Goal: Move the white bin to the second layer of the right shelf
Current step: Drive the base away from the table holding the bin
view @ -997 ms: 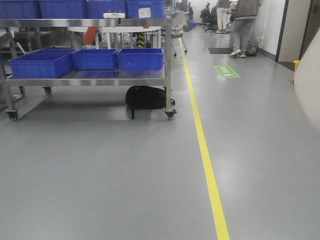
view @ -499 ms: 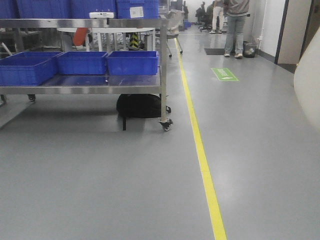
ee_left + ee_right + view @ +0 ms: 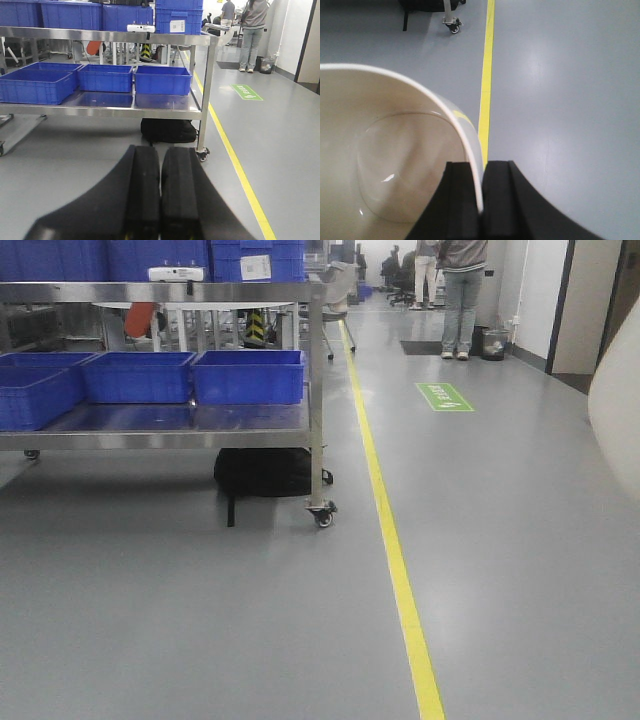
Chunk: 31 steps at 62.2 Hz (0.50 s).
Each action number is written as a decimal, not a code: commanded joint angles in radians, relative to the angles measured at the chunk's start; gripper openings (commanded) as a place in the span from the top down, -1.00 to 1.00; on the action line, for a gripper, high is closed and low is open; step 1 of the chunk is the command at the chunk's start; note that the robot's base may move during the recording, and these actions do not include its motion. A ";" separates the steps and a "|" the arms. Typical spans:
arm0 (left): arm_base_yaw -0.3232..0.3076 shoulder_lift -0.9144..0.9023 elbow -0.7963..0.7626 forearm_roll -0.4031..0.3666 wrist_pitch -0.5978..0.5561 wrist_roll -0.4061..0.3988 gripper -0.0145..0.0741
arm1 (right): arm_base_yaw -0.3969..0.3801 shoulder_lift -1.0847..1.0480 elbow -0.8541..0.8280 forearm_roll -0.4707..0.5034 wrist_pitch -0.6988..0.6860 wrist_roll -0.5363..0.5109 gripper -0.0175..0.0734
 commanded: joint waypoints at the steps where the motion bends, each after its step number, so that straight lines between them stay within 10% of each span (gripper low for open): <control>1: -0.005 -0.015 0.027 -0.005 -0.083 -0.005 0.48 | 0.002 0.000 -0.034 0.006 -0.092 -0.005 0.50; 31: -0.005 -0.015 0.027 -0.005 -0.083 -0.005 0.48 | 0.002 0.000 -0.034 0.006 -0.093 -0.005 0.50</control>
